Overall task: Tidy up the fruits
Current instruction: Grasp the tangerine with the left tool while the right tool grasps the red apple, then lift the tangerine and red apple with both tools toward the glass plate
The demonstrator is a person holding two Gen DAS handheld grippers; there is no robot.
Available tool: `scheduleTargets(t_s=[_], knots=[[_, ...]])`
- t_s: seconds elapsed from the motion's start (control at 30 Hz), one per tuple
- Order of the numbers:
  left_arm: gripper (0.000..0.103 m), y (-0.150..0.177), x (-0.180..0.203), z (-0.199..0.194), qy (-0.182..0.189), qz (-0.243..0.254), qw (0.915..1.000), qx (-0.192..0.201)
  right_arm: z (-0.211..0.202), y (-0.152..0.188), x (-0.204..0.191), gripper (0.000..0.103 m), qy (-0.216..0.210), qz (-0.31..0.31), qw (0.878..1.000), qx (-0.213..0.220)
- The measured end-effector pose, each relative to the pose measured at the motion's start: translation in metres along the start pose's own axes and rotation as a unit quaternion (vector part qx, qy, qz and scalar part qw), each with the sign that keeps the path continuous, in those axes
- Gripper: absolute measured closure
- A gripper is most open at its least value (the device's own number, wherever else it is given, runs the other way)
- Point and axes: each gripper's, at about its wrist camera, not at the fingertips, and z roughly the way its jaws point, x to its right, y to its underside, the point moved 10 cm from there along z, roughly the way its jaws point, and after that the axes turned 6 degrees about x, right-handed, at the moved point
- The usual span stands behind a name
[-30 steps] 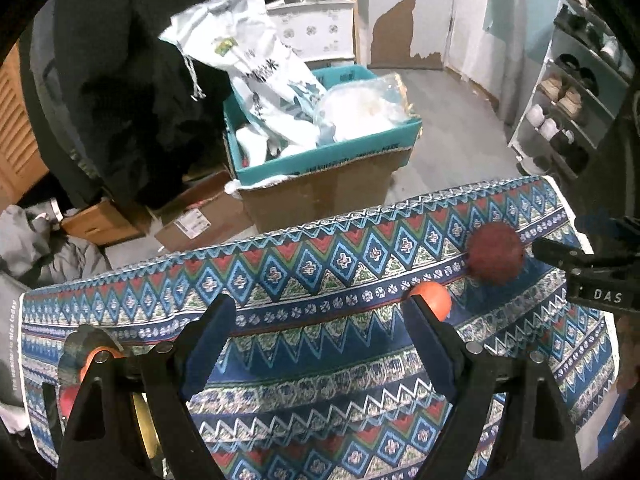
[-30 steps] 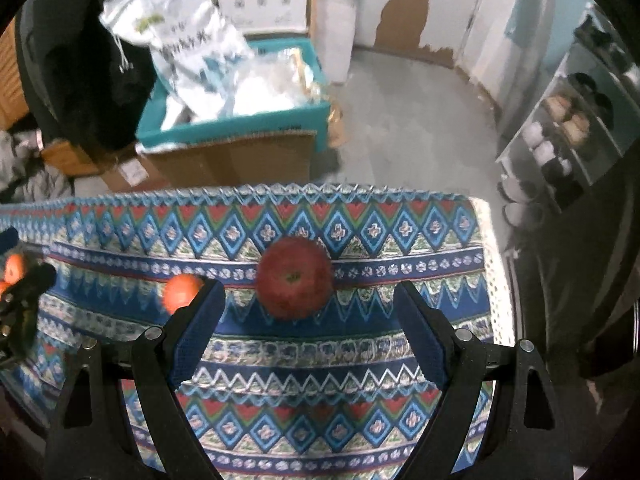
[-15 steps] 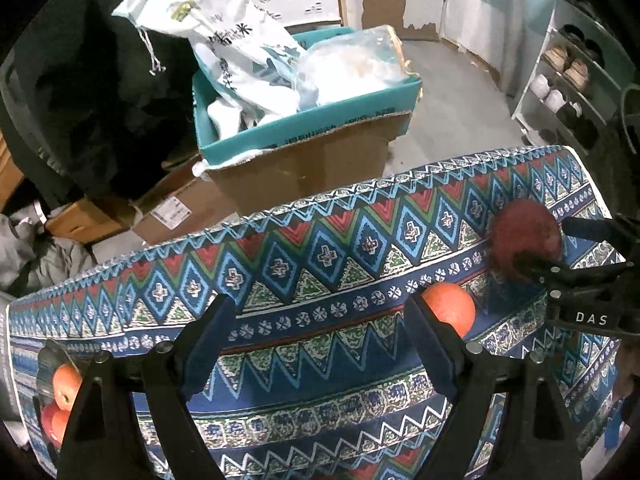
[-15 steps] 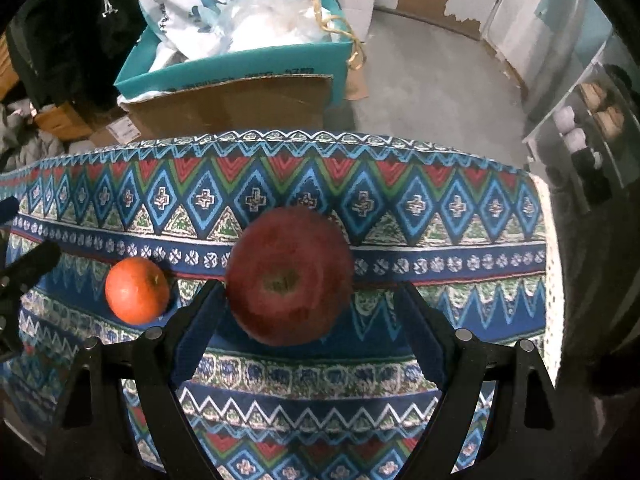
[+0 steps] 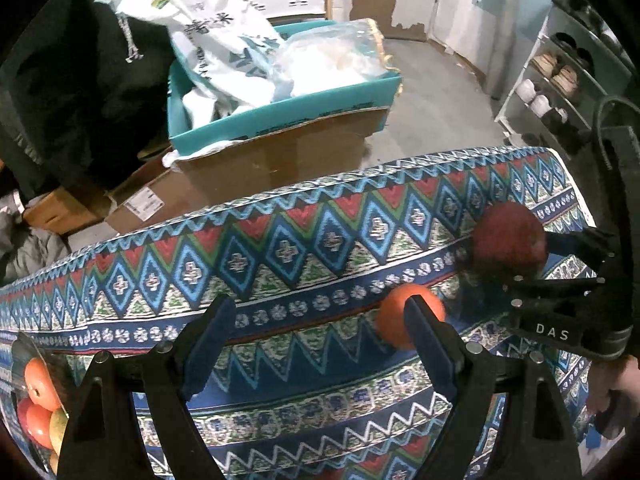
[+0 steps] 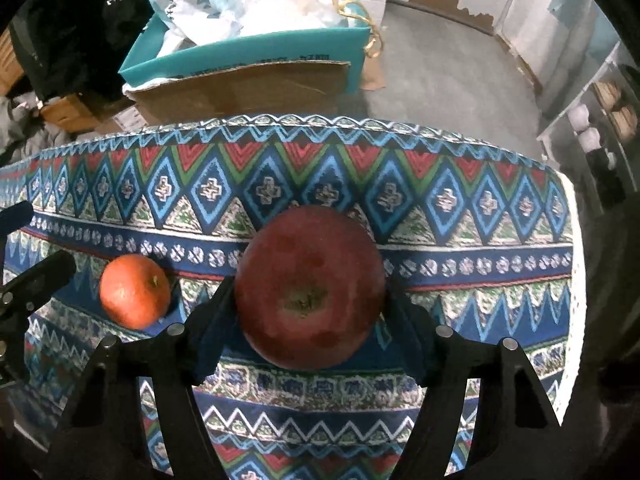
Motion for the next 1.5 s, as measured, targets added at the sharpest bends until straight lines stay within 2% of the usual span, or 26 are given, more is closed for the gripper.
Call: scheduleTargets(t_s=[0.27,0.4,0.77,1.03,1.17,1.37,1.5], knots=[[0.016,0.006,0.029,0.014,0.000,0.030,0.9995,-0.013,-0.029,0.007,0.027,0.031,0.023,0.032,0.999,0.026],[0.016,0.009,0.039,0.019,0.017,0.020,0.9995,-0.020,-0.039,0.013,0.035,0.031,0.037,0.037,0.998,0.030],[0.016,0.023,0.057,0.031,0.055,0.009,0.9976,-0.041,-0.049,0.018,0.042,0.031,0.024,0.063,0.997,0.034],[0.039,0.036,0.073,0.034,0.110,-0.005,0.9919,-0.063,-0.051,0.018,0.042,0.031,0.018,0.073,0.997,0.036],[0.057,0.038,0.082,0.029,0.123,0.000,0.9905,-0.062,-0.051,0.018,0.042,0.031,0.017,0.075,0.996,0.036],[0.058,0.038,0.084,0.025,0.104,0.016,0.9927,-0.059,-0.056,0.017,0.039,0.031,0.015,0.074,0.996,0.042],[0.058,0.036,0.077,0.016,0.091,0.021,0.9947,-0.043,-0.063,0.017,0.036,0.031,0.016,0.072,0.996,0.049]])
